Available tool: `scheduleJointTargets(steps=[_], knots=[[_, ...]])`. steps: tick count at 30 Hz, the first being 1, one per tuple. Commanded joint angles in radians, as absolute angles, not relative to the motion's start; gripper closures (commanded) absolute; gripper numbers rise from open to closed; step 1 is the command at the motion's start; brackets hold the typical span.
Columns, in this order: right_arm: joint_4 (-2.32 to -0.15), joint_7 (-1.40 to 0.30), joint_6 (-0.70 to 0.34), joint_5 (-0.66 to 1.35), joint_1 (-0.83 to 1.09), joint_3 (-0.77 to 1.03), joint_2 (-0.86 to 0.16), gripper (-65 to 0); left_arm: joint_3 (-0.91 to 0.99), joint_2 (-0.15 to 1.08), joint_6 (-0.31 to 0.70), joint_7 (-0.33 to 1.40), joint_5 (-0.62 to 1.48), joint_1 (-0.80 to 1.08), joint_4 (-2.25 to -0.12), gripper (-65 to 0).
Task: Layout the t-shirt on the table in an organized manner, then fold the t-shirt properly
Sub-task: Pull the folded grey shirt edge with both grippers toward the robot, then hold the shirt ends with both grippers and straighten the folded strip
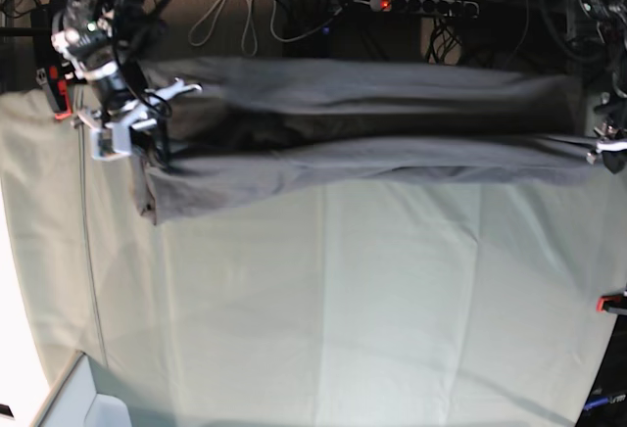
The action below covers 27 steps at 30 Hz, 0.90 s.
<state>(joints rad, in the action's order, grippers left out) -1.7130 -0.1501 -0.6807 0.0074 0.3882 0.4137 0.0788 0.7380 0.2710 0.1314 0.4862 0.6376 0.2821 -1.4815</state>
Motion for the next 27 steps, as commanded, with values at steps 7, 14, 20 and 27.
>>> scheduleJointTargets(steps=[7, 14, 20, 27], knots=[[-1.738, -0.035, -0.698, 0.065, 0.496, 0.423, 0.071, 0.0, 0.742, 0.291, 0.134, 0.463, 0.668, 0.314, -1.492, -0.1], [-1.745, 0.085, -0.698, 0.065, 0.607, 0.4, 0.097, 0.0, 0.743, 0.269, 0.134, 0.463, 0.665, 0.312, -1.491, -0.1], [-1.776, 0.142, -0.698, 0.124, 0.707, 0.36, 0.113, 0.0, 0.742, 0.265, 0.134, 0.463, 0.665, 0.305, -1.491, -0.1], [-1.77, 0.143, -0.698, 0.131, 0.739, 0.355, 0.113, 0.0, 0.742, 0.266, 0.134, 0.463, 0.664, 0.303, -1.491, -0.1]])
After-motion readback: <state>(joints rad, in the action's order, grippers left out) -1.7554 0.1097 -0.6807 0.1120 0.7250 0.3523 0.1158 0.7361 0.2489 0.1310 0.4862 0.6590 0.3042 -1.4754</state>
